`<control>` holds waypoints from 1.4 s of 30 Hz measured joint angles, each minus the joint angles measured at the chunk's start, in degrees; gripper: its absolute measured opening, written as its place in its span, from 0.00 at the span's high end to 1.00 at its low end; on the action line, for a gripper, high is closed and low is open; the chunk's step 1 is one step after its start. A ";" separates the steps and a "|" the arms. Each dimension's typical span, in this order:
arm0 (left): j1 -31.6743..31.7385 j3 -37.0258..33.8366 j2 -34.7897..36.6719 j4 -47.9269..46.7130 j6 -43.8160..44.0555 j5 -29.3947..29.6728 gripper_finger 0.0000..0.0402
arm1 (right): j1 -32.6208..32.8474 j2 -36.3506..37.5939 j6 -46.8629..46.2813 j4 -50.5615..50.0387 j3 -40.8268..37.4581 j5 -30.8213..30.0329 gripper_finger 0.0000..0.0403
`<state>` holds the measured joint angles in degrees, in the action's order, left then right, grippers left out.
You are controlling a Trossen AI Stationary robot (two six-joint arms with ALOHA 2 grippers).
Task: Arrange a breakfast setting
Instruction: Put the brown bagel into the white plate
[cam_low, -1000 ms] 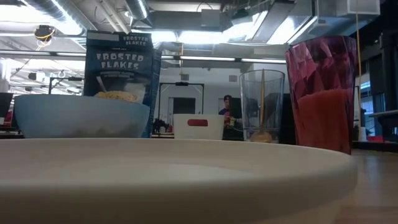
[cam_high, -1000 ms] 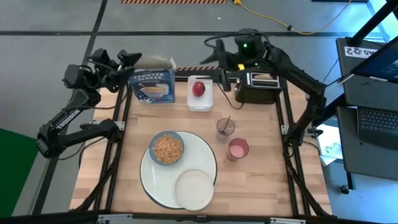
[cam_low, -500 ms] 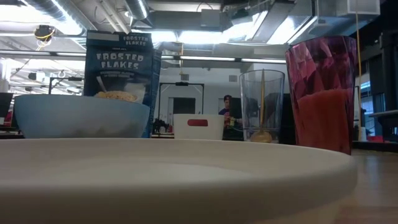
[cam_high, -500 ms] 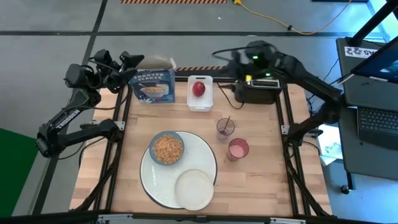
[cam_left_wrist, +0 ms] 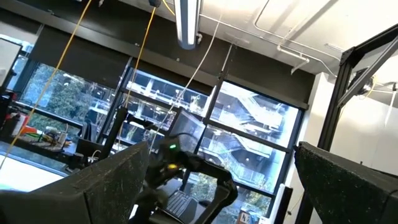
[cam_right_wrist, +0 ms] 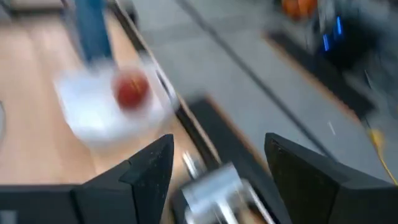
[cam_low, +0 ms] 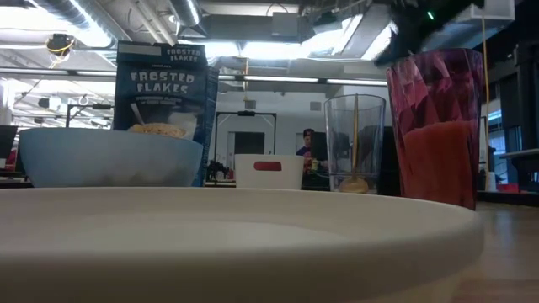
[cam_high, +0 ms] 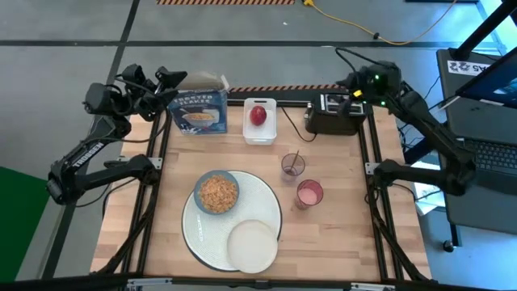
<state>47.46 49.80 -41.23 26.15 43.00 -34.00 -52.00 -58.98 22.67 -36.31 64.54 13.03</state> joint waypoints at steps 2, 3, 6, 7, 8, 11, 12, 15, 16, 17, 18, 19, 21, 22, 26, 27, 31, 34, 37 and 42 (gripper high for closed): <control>0.00 0.00 0.00 0.00 -0.02 0.00 0.03 | -4.12 -0.76 4.24 -4.53 -0.19 0.13 0.38; 0.00 0.00 0.00 0.00 -0.01 0.01 0.03 | -5.69 -1.31 6.07 -5.42 -0.15 0.89 0.40; 0.00 0.00 0.00 0.00 -0.02 0.02 0.03 | -8.92 -3.05 10.25 -5.50 -0.09 4.74 0.45; 0.00 0.00 0.00 0.00 0.00 0.00 0.03 | -9.81 -3.55 11.66 -5.52 -0.06 5.66 0.48; 0.00 0.00 0.00 0.00 0.00 0.02 0.03 | -10.82 -4.07 13.18 -5.78 -0.03 6.22 0.50; 0.00 0.00 0.00 0.00 -0.01 0.02 0.03 | -12.88 -6.12 17.27 -7.77 -0.01 7.55 0.57; 0.00 0.00 0.00 0.00 0.00 0.02 0.03 | -13.15 -6.93 18.71 -8.55 -0.01 7.35 0.59; 0.00 0.00 0.00 0.00 -0.02 0.02 0.03 | -12.91 -9.39 22.00 -10.82 -0.01 5.02 0.61; 0.00 0.00 0.00 0.00 -0.01 0.02 0.03 | -12.86 -10.23 22.98 -11.90 -0.01 4.07 0.62; 0.01 0.00 0.00 0.00 0.00 0.02 0.03 | -12.86 -10.99 23.97 -12.75 -0.01 2.96 0.62; 0.01 0.00 0.00 0.00 0.00 0.02 0.03 | -12.88 -11.68 25.17 -13.22 -0.01 1.71 0.61; 0.00 0.00 0.00 0.00 0.00 0.02 0.03 | -12.91 -12.32 26.10 -13.34 -0.01 0.63 0.61; 0.02 0.00 0.00 0.00 0.01 0.02 0.03 | -12.97 -13.45 27.36 -13.40 -0.01 -1.42 0.60; 0.02 0.00 0.00 0.00 0.00 0.02 0.03 | -12.97 -13.93 27.81 -13.29 -0.01 -2.45 0.60; 0.02 0.00 0.00 0.00 0.00 0.02 0.03 | -12.94 -15.43 28.77 -12.11 -0.01 -3.52 0.60; 0.00 0.00 0.00 0.00 0.00 0.02 0.03 | -12.93 -15.66 28.79 -11.33 -0.01 -3.74 0.60; 0.02 0.00 0.00 0.00 0.00 0.02 0.03 | -12.93 -15.78 28.77 -7.94 0.03 -5.08 0.59; 0.02 0.00 0.00 0.00 0.00 0.02 0.03 | -12.93 -15.82 28.80 -7.14 0.03 -6.05 0.59; 0.02 0.00 0.00 0.00 -0.01 0.03 0.03 | -12.91 -16.37 29.77 -7.54 0.03 -7.34 0.59; 0.02 0.00 0.00 0.01 0.00 0.02 0.03 | -12.93 -19.05 30.57 -8.76 0.03 -7.51 0.59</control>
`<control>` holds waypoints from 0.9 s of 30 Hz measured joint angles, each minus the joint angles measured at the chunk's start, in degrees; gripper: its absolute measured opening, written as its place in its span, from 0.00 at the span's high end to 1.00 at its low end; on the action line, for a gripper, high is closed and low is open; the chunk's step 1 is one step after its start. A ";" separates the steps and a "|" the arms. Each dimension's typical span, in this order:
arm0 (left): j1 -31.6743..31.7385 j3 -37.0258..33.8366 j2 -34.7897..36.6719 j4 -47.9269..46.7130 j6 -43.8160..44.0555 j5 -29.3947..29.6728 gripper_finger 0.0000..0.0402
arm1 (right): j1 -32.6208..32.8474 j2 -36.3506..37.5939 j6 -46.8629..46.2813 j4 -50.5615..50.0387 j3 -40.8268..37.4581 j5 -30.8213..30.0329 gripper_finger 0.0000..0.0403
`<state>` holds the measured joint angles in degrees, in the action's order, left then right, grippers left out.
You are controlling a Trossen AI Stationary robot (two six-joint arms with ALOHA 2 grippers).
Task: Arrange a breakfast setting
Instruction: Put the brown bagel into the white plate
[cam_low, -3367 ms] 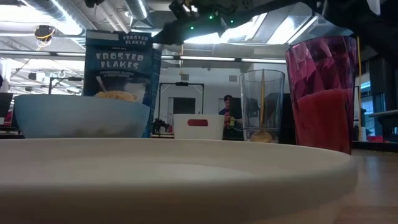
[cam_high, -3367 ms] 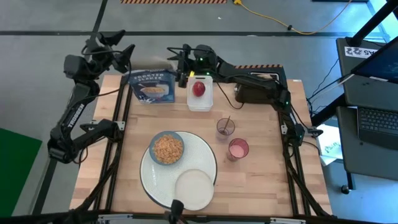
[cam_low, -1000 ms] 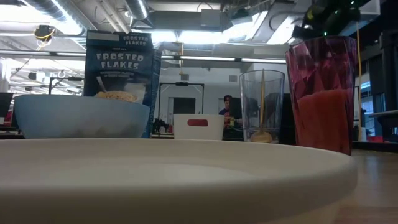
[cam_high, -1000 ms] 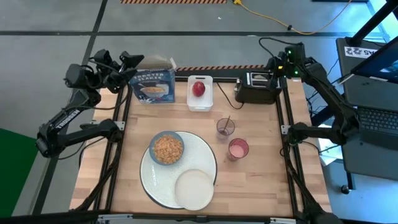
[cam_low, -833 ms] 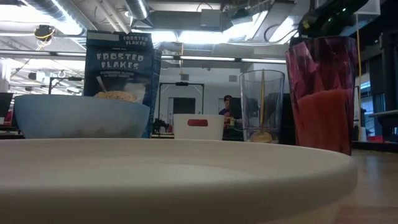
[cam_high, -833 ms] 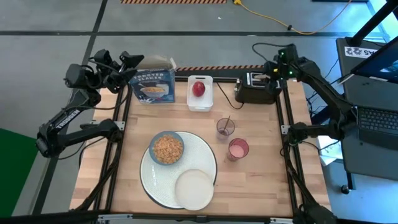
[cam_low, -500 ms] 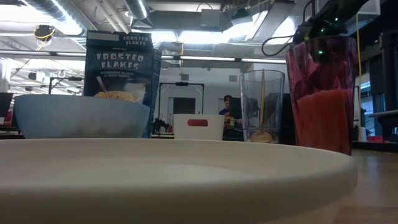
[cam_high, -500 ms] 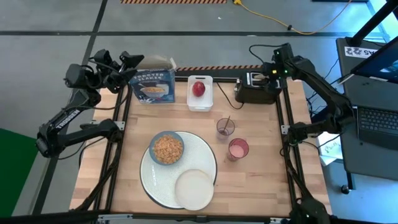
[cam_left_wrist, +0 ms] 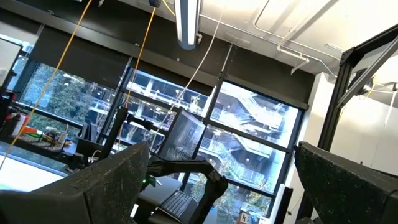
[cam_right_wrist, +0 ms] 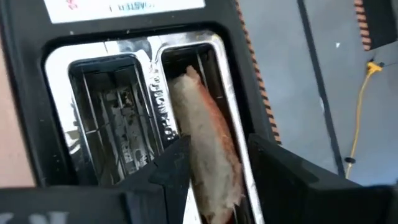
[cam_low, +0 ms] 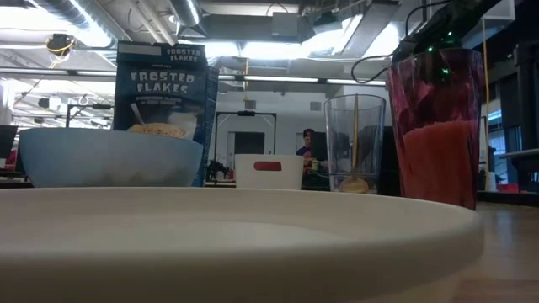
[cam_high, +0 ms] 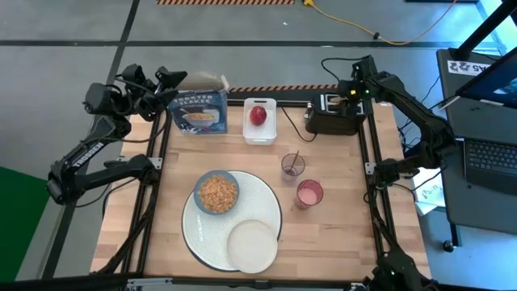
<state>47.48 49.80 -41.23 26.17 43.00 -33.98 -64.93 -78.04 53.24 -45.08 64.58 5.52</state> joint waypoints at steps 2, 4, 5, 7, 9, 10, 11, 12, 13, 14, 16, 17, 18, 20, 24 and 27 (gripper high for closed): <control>-0.01 0.00 0.00 -0.01 -0.01 0.01 0.03 | 0.00 -0.85 0.11 0.44 0.03 -0.04 0.59; 0.00 0.00 0.00 -0.01 0.00 0.00 0.03 | 0.00 -1.34 0.14 0.48 0.11 -0.04 0.60; -0.02 0.00 0.02 -0.01 0.00 0.00 0.03 | 0.00 -1.47 0.14 0.49 0.11 -0.20 0.60; -0.01 0.00 0.00 -0.01 -0.01 0.00 0.03 | 0.00 -1.51 0.14 0.38 0.11 -0.68 0.62; 0.00 0.00 0.00 0.00 0.00 0.00 0.03 | 0.02 -1.51 0.14 0.07 0.11 -1.10 0.67; -0.01 0.00 0.01 -0.01 0.00 0.00 0.03 | 0.04 -1.51 0.09 -0.12 0.11 -1.32 0.71; 0.00 0.00 0.00 -0.01 0.00 0.00 0.03 | 0.03 -1.53 -0.06 -0.45 0.12 -1.49 0.75; 0.00 0.00 0.00 -0.01 -0.02 0.00 0.03 | 0.02 -1.55 -0.07 -1.06 0.27 -1.54 0.79; 0.00 0.00 0.00 -0.01 0.00 0.00 0.03 | 0.02 -1.58 -0.07 -1.71 0.62 -1.71 0.83; 0.00 0.00 0.00 -0.01 0.00 0.00 0.03 | 0.02 -1.58 -0.10 -2.38 1.13 -2.03 0.87; 0.00 0.00 0.02 -0.01 -0.01 0.00 0.03 | 0.02 -1.63 -0.10 -4.42 2.72 -2.49 0.94; -0.01 0.00 0.01 -0.01 -0.01 0.01 0.03 | 0.02 -1.64 -0.11 -5.39 3.74 -2.55 0.96; 0.00 0.00 0.00 -0.01 0.00 0.00 0.03 | 0.02 -1.64 -0.16 -6.38 4.94 -2.51 0.96; -0.01 0.00 0.01 -0.01 -0.02 0.00 0.03 | 0.02 -1.64 -0.54 -8.55 7.77 -2.50 0.95; -0.02 0.00 0.02 -0.01 -0.01 0.00 0.03 | 0.09 -1.64 -1.86 -14.69 14.78 -2.41 0.95; -0.02 0.00 0.00 -0.01 0.00 0.00 0.03 | 0.09 -1.62 -3.65 -21.23 20.96 -0.16 0.97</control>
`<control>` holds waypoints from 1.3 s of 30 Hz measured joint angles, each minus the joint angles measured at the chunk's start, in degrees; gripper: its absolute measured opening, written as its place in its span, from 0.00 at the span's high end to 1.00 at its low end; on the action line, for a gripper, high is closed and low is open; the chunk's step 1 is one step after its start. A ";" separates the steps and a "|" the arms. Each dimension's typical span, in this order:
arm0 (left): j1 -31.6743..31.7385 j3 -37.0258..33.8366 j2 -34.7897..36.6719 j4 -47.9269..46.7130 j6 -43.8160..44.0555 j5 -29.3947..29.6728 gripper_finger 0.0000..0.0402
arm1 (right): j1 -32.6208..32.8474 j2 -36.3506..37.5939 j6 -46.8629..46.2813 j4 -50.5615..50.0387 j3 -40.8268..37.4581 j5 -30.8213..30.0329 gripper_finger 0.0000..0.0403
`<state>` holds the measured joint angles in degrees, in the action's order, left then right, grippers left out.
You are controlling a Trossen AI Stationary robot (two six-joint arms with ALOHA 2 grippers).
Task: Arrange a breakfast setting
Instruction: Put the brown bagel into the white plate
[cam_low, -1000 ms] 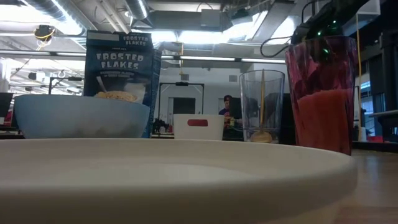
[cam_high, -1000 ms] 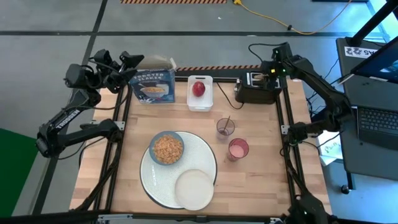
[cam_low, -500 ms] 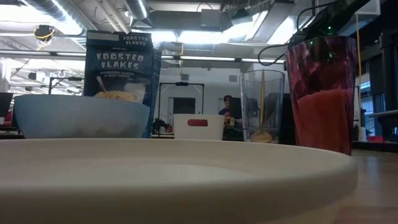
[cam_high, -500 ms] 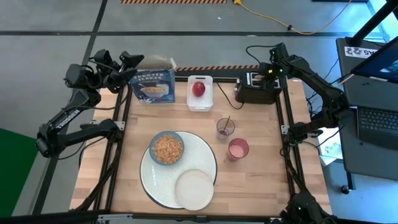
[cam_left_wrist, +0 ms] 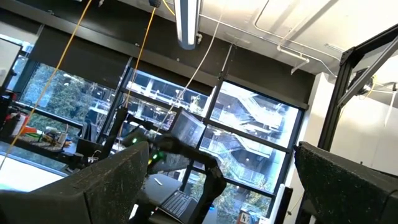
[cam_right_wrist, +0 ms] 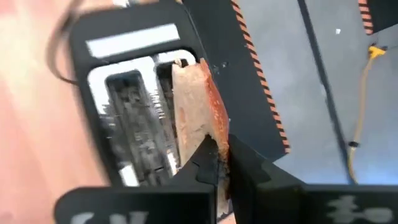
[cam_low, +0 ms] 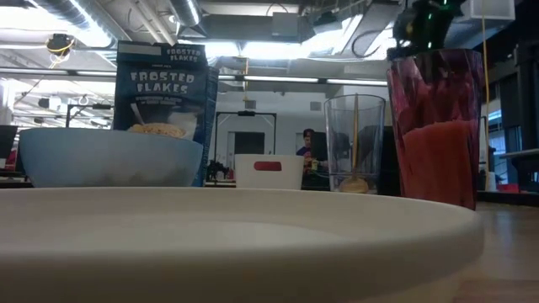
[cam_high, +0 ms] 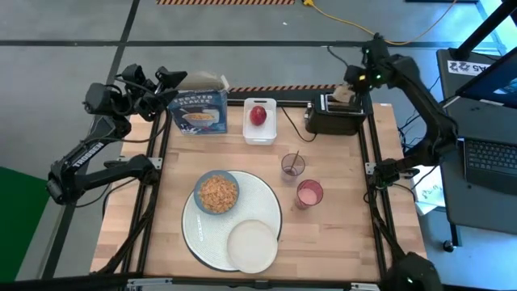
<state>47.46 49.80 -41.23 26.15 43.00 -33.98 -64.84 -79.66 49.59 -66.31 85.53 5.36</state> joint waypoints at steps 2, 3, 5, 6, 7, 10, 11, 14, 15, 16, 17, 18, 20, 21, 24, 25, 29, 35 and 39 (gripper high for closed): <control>0.02 0.00 0.02 0.00 -0.02 0.00 0.03 | 0.08 0.04 -2.44 -4.14 4.55 2.08 0.97; 0.00 0.00 0.00 0.00 0.00 0.00 0.03 | 0.64 0.38 -3.80 -5.49 6.53 2.72 0.97; 0.00 0.00 0.02 0.00 0.00 0.02 0.03 | 2.70 1.75 -6.28 -7.00 9.68 2.68 0.97; 0.01 0.00 0.00 0.00 0.00 0.00 0.03 | 4.01 2.79 -7.47 -6.98 10.91 2.52 0.97; 0.01 0.00 0.00 0.00 0.00 0.00 0.03 | 5.53 3.96 -8.87 -6.70 11.87 2.14 0.97; 0.01 0.00 0.01 0.00 -0.02 0.00 0.03 | 12.02 7.85 -15.83 -5.19 12.81 1.79 0.97; 0.01 0.00 0.01 0.00 0.00 0.00 0.03 | 14.59 9.15 -19.34 -4.22 12.59 1.64 0.97; 0.00 0.00 0.00 0.00 -0.02 0.00 0.03 | 24.84 12.59 -29.62 -0.36 10.83 -0.92 0.97; 0.01 0.00 0.01 0.00 0.00 0.00 0.03 | 29.31 13.52 -32.85 1.22 10.02 -2.38 0.97; 0.01 0.00 0.00 0.00 0.00 0.01 0.03 | 34.27 14.23 -36.33 3.32 9.05 -4.45 0.97; 0.00 0.00 0.00 0.00 0.00 0.00 0.03 | 39.37 14.68 -39.95 5.39 8.10 -7.20 0.97; 0.00 0.00 0.00 0.00 -0.01 0.00 0.03 | 44.68 14.83 -43.31 7.34 7.09 -10.17 0.97; 0.00 0.00 0.02 0.00 0.00 0.00 0.03 | 54.77 14.67 -49.09 11.49 4.76 -16.80 0.97; 0.00 0.00 0.00 0.00 0.00 0.00 0.03 | 59.30 14.42 -51.61 14.04 3.36 -20.06 0.97; 0.00 0.00 0.01 0.00 0.00 0.00 0.03 | 71.05 13.23 -58.24 23.16 -1.38 -27.45 0.97; 0.01 0.00 0.01 0.00 0.00 0.00 0.03 | 74.05 12.59 -60.56 26.39 -3.12 -29.19 0.97; 0.00 0.00 0.02 0.00 0.00 0.00 0.03 | 83.36 9.11 -67.62 41.31 -9.74 -32.06 0.97; 0.01 0.00 0.02 0.00 -0.02 0.01 0.03 | 91.57 0.82 -73.60 60.47 -15.22 -29.59 0.97; 0.02 0.00 0.02 0.00 -0.02 0.00 0.03 | 96.48 -5.25 -77.79 64.35 -15.58 -27.86 0.97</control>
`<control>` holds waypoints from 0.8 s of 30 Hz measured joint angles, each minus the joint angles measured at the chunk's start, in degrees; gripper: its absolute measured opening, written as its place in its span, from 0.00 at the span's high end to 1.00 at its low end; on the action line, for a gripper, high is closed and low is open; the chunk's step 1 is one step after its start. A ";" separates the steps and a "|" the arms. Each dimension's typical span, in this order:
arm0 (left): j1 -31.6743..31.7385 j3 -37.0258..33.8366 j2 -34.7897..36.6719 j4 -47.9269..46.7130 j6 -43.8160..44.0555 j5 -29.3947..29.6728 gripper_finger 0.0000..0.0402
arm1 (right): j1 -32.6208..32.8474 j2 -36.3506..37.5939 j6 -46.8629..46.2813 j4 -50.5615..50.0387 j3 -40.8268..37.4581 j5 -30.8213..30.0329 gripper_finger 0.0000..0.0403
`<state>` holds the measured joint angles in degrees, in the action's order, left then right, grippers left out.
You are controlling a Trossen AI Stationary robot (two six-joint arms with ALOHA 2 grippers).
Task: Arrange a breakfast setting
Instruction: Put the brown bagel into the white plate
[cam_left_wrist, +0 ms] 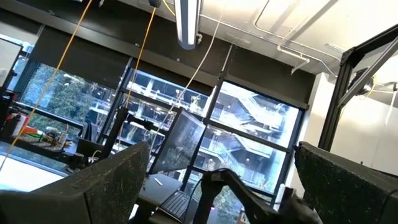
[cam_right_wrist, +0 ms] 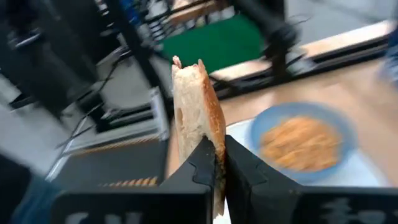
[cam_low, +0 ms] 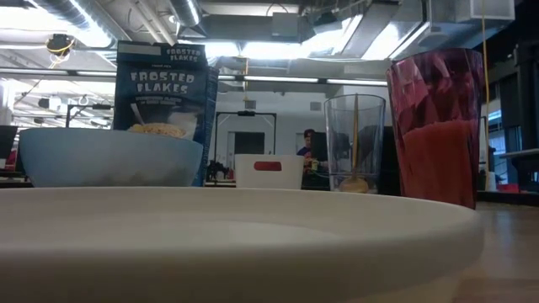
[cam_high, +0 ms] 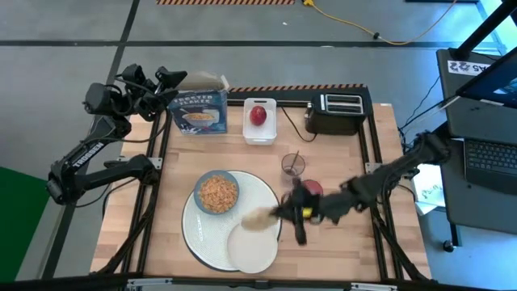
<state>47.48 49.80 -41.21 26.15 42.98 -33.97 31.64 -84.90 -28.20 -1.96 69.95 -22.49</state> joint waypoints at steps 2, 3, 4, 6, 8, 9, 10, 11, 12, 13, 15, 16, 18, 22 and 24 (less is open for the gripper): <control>-0.01 0.00 0.00 0.01 0.02 0.00 0.03 | 2.41 -2.59 -1.33 1.68 0.00 0.46 0.97; 0.00 0.00 0.00 0.01 0.02 0.01 0.03 | 3.51 -3.83 -1.61 2.15 0.00 0.58 0.97; -0.02 0.00 -0.02 0.00 0.00 0.00 0.03 | 4.60 -5.14 -2.66 2.17 0.02 0.82 0.97; 0.00 0.00 0.00 0.02 0.02 0.00 0.03 | 6.18 -7.67 -6.24 1.89 0.02 1.05 0.97; 0.00 -0.02 0.00 -0.01 0.00 0.01 0.03 | 7.26 -10.38 -11.46 2.57 0.02 0.67 0.97; 0.00 0.00 0.00 0.02 0.01 0.00 0.03 | 7.67 -11.64 -13.61 3.51 0.02 0.18 0.97; -0.01 0.00 0.00 -0.01 0.02 0.00 0.03 | 8.09 -12.93 -15.36 4.89 0.02 -0.44 0.97; 0.00 0.00 0.00 -0.02 0.02 0.00 0.03 | 8.31 -14.02 -17.03 6.27 0.02 -1.07 0.97; 0.00 0.00 0.00 0.00 0.00 0.00 0.03 | 8.60 -14.97 -19.07 7.18 0.02 -2.02 0.97; 0.00 0.00 0.00 0.00 0.02 0.00 0.03 | 8.63 -15.95 -21.34 8.03 0.02 -3.31 0.97; 0.00 0.00 0.00 0.01 0.02 0.00 0.03 | 8.73 -18.07 -26.45 10.06 0.02 -5.27 0.97; 0.00 0.00 0.00 0.00 0.00 0.00 0.03 | 8.99 -19.03 -29.19 10.82 0.02 -6.30 0.97; 0.00 0.00 0.00 0.00 0.02 0.00 0.03 | 9.12 -20.76 -34.20 12.75 0.02 -8.09 0.97; 0.00 0.00 0.00 0.00 0.02 0.00 0.03 | 10.59 -22.83 -44.72 12.81 0.02 -9.73 0.97; 0.00 -0.01 0.00 0.00 0.00 0.00 0.03 | 12.03 -23.73 -50.32 11.67 0.04 -11.62 0.97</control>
<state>47.48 49.79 -41.21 26.15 42.98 -33.98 43.67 -108.63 -78.52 9.71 70.00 -34.12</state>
